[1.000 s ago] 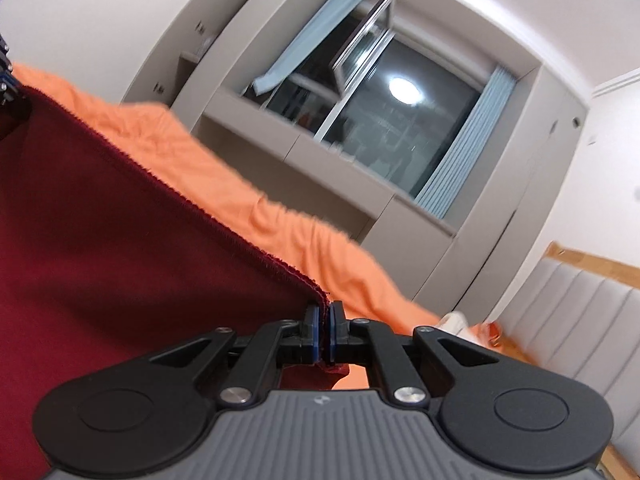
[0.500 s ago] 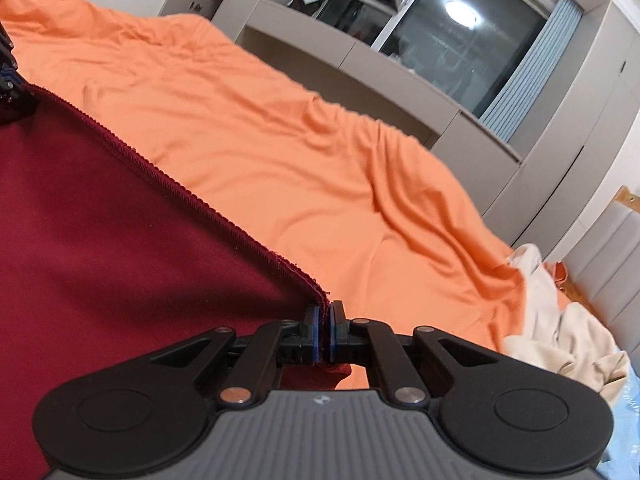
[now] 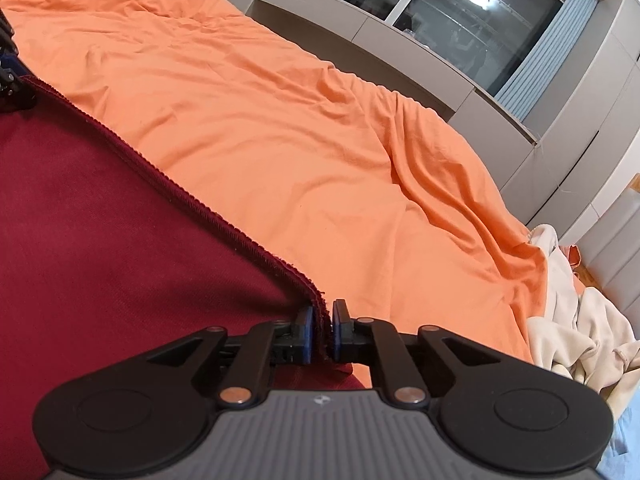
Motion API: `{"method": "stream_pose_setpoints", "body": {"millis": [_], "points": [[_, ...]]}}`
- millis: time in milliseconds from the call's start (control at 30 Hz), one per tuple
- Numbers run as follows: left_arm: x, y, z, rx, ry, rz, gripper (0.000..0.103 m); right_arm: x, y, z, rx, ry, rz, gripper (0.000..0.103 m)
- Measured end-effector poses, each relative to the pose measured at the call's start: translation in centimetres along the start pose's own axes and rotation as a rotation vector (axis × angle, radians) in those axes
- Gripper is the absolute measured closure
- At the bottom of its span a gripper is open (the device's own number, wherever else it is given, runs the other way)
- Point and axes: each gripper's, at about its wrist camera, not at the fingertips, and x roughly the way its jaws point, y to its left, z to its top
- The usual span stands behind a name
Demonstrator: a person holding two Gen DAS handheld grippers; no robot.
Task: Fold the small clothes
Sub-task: 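Open both tools to lay the hem down on the shirt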
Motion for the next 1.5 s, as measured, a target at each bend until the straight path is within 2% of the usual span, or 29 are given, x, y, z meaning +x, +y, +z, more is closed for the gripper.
{"method": "stream_pose_setpoints", "body": {"millis": [33, 67, 133, 167, 233, 333, 400, 467, 633, 767, 900, 1067, 1167, 1333, 1500], "points": [[-0.1, 0.0, 0.1, 0.001, 0.002, 0.008, 0.080, -0.1, 0.0, 0.0, -0.001, 0.001, -0.001, 0.079], [-0.1, 0.0, 0.2, -0.007, 0.004, 0.013, 0.077, -0.2, -0.1, 0.0, 0.001, -0.001, -0.006, 0.059], [-0.4, 0.4, 0.3, -0.040, 0.011, 0.006, 0.065, -0.6, -0.4, 0.0, 0.010, -0.014, -0.013, 0.037], [-0.5, 0.7, 0.3, -0.061, 0.016, -0.002, 0.059, -0.8, -0.6, -0.1, 0.015, -0.018, -0.018, 0.032], [-0.9, 1.3, 0.4, -0.103, 0.019, -0.019, 0.032, -1.1, -1.2, -0.2, 0.024, -0.016, -0.020, 0.026], [-1.9, 1.9, 0.4, -0.135, 0.006, -0.022, 0.020, -1.5, -2.0, -0.6, 0.035, -0.013, -0.021, 0.015], [-2.3, 2.0, 0.3, -0.131, -0.001, -0.013, 0.015, -1.6, -2.4, -1.0, 0.033, 0.000, -0.028, 0.013], [-2.2, 2.1, 0.1, -0.113, 0.011, 0.007, 0.014, -1.4, -2.7, -1.6, 0.037, 0.017, -0.057, 0.012], [0.1, 3.2, -1.2, -0.147, 0.104, 0.073, 0.014, 0.0, -3.9, -3.0, 0.092, 0.072, -0.127, 0.004], [1.3, 5.2, -2.1, -0.263, 0.142, 0.049, 0.011, 0.3, -5.4, -4.1, 0.196, 0.077, -0.089, 0.003], [1.3, 6.2, -2.6, -0.330, 0.143, 0.020, 0.011, -0.6, -7.2, -4.5, 0.292, 0.064, -0.057, 0.002], [-1.5, 6.4, -2.1, -0.390, 0.071, 0.031, 0.009, -4.0, -8.3, -4.1, 0.335, 0.006, -0.053, 0.000], [-4.2, 6.3, -1.9, -0.439, 0.008, 0.010, 0.003, -6.3, -8.0, -3.3, 0.354, -0.045, -0.055, 0.000], [-8.6, 4.9, -1.8, -0.432, -0.077, -0.004, 0.001, -10.0, -6.4, -2.0, 0.384, -0.127, -0.016, 0.000], [-12.4, 3.3, -3.5, -0.449, -0.137, -0.029, 0.001, -13.5, -4.2, -1.1, 0.464, -0.186, 0.038, 0.000]]}}
